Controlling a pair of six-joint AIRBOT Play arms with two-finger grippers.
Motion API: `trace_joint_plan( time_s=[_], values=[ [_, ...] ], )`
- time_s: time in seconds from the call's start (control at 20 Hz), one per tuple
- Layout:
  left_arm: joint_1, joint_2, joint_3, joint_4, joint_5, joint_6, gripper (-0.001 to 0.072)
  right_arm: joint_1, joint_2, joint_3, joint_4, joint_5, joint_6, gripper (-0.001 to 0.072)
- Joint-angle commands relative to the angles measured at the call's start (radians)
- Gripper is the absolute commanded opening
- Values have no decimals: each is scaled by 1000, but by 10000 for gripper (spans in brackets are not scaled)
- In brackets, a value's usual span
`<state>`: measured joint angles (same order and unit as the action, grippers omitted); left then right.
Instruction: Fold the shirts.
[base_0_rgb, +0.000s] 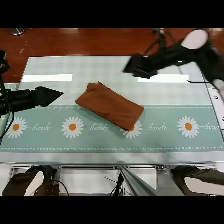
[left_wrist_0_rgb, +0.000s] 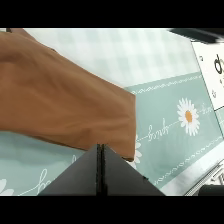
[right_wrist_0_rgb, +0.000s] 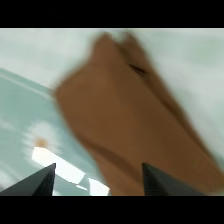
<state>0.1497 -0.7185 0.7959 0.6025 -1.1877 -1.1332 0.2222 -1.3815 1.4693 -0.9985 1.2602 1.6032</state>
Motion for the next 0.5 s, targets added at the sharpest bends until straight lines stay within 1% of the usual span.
trace_joint_plan(
  time_s=[0.0, 0.05, 0.1, 0.15, 0.2, 0.25, 0.3, 0.4, 0.45],
  values=[
    [-1, -5, 0, 4, 2, 0, 26, -41, 363, -357, -508, -3, 309, 619],
    [-1, -5, 0, 4, 2, 0, 26, -40, 475, -537, -503, -96, 425, 619],
    [-1, -5, 0, 4, 2, 0, 26, -37, 563, -694, -447, -199, 504, 619],
    [-1, -5, 0, 4, 2, 0, 26, -31, 629, -840, -342, -325, 546, 618],
    [-1, -5, 0, 4, 2, 0, 26, -23, 656, -944, -215, -435, 544, 618],
    [-1, -5, 0, 4, 3, 0, 26, -4, 649, -1019, -85, -540, 518, 617],
    [-1, -5, 0, 4, 6, -1, 26, 22, 621, -1056, 0, -620, 481, 617],
    [-1, -5, 0, 4, 6, -1, 26, 69, 500, -1045, 100, -687, 400, 618],
    [-1, -5, 0, 4, 6, -1, 26, 76, 431, -1023, 157, -696, 339, 618]
  ],
)
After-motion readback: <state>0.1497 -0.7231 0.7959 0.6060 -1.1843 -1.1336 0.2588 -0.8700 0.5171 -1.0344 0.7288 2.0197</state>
